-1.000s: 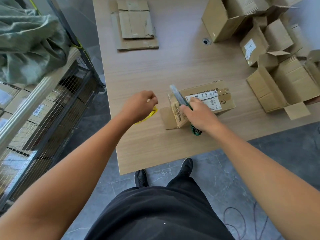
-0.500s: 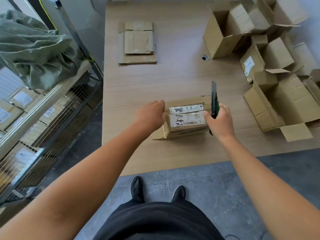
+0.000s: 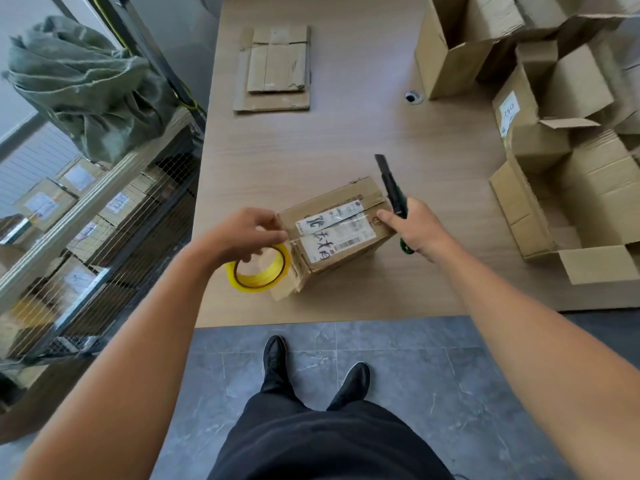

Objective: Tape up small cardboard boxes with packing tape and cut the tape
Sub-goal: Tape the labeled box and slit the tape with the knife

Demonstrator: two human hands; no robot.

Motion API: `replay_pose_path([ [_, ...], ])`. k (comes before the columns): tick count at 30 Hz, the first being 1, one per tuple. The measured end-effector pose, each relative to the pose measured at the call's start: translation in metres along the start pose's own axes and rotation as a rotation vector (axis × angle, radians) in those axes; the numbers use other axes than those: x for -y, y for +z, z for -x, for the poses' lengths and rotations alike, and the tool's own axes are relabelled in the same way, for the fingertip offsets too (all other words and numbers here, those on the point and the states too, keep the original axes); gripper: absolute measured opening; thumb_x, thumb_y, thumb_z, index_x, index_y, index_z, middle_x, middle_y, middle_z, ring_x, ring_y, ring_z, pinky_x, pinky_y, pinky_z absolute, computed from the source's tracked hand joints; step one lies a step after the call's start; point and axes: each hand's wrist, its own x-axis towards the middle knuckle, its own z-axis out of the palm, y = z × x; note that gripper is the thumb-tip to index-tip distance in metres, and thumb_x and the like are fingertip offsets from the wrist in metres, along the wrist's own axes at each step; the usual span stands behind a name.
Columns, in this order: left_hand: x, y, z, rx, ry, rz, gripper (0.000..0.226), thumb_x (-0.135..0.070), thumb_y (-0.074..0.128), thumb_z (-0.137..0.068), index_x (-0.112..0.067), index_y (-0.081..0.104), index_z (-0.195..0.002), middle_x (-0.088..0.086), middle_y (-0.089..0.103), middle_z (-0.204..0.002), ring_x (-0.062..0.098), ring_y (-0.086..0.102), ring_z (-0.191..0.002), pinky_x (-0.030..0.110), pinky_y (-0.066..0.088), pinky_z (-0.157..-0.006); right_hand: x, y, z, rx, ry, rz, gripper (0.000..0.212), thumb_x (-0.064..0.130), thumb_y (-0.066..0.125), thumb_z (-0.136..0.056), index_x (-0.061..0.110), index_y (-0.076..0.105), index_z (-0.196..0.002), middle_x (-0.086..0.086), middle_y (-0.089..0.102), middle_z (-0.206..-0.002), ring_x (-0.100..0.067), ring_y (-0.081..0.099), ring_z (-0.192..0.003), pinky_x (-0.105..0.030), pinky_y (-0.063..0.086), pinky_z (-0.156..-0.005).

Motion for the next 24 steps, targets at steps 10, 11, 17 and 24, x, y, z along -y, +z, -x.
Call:
replay_pose_path([
  [10, 0.037, 0.054, 0.016, -0.264, 0.017, 0.109, 0.009, -0.017, 0.07, -0.093, -0.012, 0.064, -0.088, -0.01, 0.064, -0.08, -0.006, 0.048, -0.048, 0.018, 0.038, -0.05, 0.056, 0.072, 0.031, -0.089, -0.542, 0.441, 0.054, 0.035, 0.066, -0.094, -0.001, 0.054, -0.132, -0.019, 0.055, -0.141, -0.037, 0.042, -0.14, -0.049, 0.03, -0.119],
  [11, 0.039, 0.061, 0.013, -0.301, 0.033, 0.11, 0.009, -0.017, 0.071, -0.092, -0.013, 0.064, -0.089, -0.012, 0.063, -0.079, -0.009, 0.052, -0.056, 0.02, 0.04, -0.057, 0.062, 0.088, 0.034, -0.012, -0.471, 0.431, 0.062, 0.043, 0.065, -0.094, 0.0, 0.051, -0.137, -0.017, 0.052, -0.146, -0.034, 0.037, -0.144, -0.049, 0.026, -0.121],
  [17, 0.073, 0.081, 0.024, -0.464, 0.292, -0.001, 0.01, -0.029, 0.062, -0.094, -0.021, 0.065, -0.098, -0.004, 0.065, -0.102, 0.022, 0.063, -0.091, 0.046, 0.053, -0.079, 0.067, 0.122, 0.018, -0.035, -0.33, 0.655, 0.071, 0.056, 0.067, -0.088, 0.006, 0.051, -0.135, -0.01, 0.04, -0.157, -0.025, 0.027, -0.15, -0.049, 0.02, -0.124],
  [24, 0.108, 0.037, 0.038, -0.249, 0.299, 0.2, 0.004, -0.038, 0.064, -0.083, -0.035, 0.061, -0.081, -0.026, 0.056, -0.136, -0.006, 0.052, -0.125, 0.02, 0.037, -0.102, 0.071, 0.11, 0.027, -0.04, -0.355, 0.519, 0.037, 0.043, 0.071, -0.09, 0.01, 0.057, -0.096, -0.013, 0.044, -0.153, -0.027, 0.036, -0.145, -0.043, 0.026, -0.12],
])
